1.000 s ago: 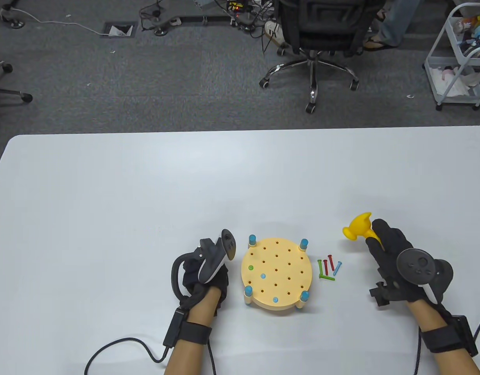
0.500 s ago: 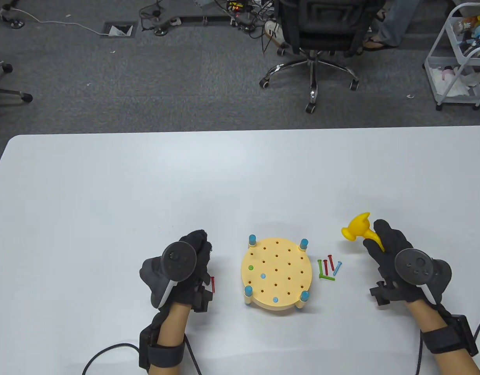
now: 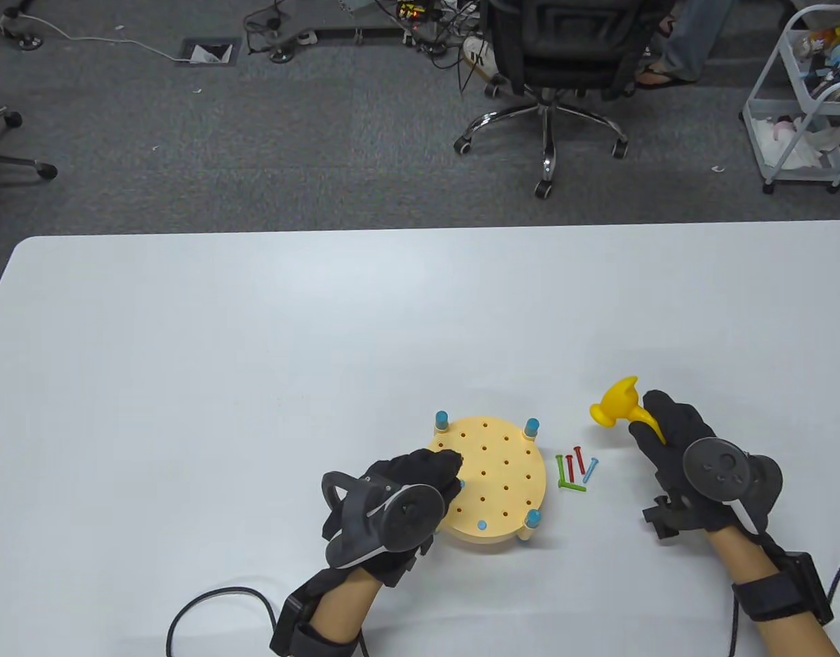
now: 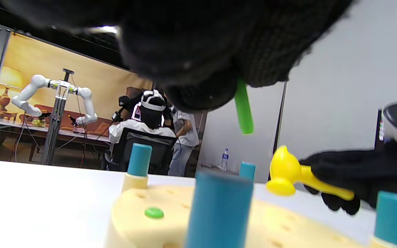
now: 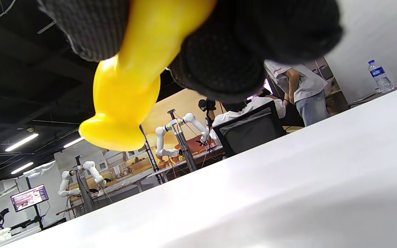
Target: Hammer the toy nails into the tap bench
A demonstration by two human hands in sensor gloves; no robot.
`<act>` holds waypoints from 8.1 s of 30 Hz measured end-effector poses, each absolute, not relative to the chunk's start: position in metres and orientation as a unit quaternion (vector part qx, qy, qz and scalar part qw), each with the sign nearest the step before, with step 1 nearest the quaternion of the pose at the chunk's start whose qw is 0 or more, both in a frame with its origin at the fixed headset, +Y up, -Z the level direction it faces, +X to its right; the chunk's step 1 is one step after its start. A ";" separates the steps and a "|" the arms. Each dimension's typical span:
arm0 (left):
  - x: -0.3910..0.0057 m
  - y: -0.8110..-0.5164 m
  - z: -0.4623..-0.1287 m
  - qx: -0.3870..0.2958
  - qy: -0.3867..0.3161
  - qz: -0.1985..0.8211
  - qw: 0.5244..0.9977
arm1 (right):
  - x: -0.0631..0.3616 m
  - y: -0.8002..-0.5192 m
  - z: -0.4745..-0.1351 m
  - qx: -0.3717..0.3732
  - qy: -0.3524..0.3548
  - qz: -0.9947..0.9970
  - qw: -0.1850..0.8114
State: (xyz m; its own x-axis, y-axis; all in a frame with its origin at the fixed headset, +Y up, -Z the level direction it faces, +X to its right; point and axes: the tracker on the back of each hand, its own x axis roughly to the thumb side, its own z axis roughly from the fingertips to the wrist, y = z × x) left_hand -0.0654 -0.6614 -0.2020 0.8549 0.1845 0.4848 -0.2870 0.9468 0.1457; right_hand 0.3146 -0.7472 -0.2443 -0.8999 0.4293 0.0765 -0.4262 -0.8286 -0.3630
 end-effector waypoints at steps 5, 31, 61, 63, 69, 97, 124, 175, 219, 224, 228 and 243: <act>-0.039 -0.667 -0.213 0.060 -0.257 0.089 0.961 | 0.314 -0.747 -0.244 -0.001 -0.185 0.957 0.224; 0.009 -0.682 -0.214 0.021 -0.284 -0.050 0.957 | 0.314 -0.746 -0.242 0.014 -0.184 0.956 0.226; -0.059 -0.706 -0.198 0.012 -0.247 0.012 0.969 | 0.178 -0.716 -0.207 0.385 -0.156 0.879 0.234; -0.059 -0.706 -0.198 0.010 -0.248 0.012 0.969 | 0.184 -0.717 -0.207 0.378 -0.177 0.883 0.217; -0.059 -0.707 -0.197 0.012 -0.247 0.014 0.969 | 0.172 -0.719 -0.208 0.402 -0.132 0.886 0.191; -0.121 -0.766 -0.254 -0.082 0.061 -0.027 0.994 | 0.304 -0.718 -0.235 0.121 -0.233 0.927 0.269; -0.095 -0.769 -0.243 -0.098 0.067 -0.143 0.983 | 0.291 -0.734 -0.236 0.136 -0.215 0.941 0.224; 0.007 -0.679 -0.231 0.029 -0.150 0.014 0.988 | 0.282 -0.734 -0.232 0.160 -0.193 0.912 0.325; -0.074 -0.717 -0.190 0.040 -0.198 0.079 0.976 | 0.163 -0.716 -0.205 0.343 -0.231 0.901 0.133; -0.073 -0.717 -0.190 0.036 -0.199 0.086 0.976 | 0.167 -0.710 -0.197 0.308 -0.308 0.889 0.141; -0.073 -0.717 -0.190 0.036 -0.200 0.080 0.976 | 0.163 -0.720 -0.199 0.308 -0.246 0.908 0.140; -0.084 -0.722 -0.190 0.042 -0.217 0.111 0.969 | 0.261 -0.700 -0.221 0.130 -0.246 0.903 0.328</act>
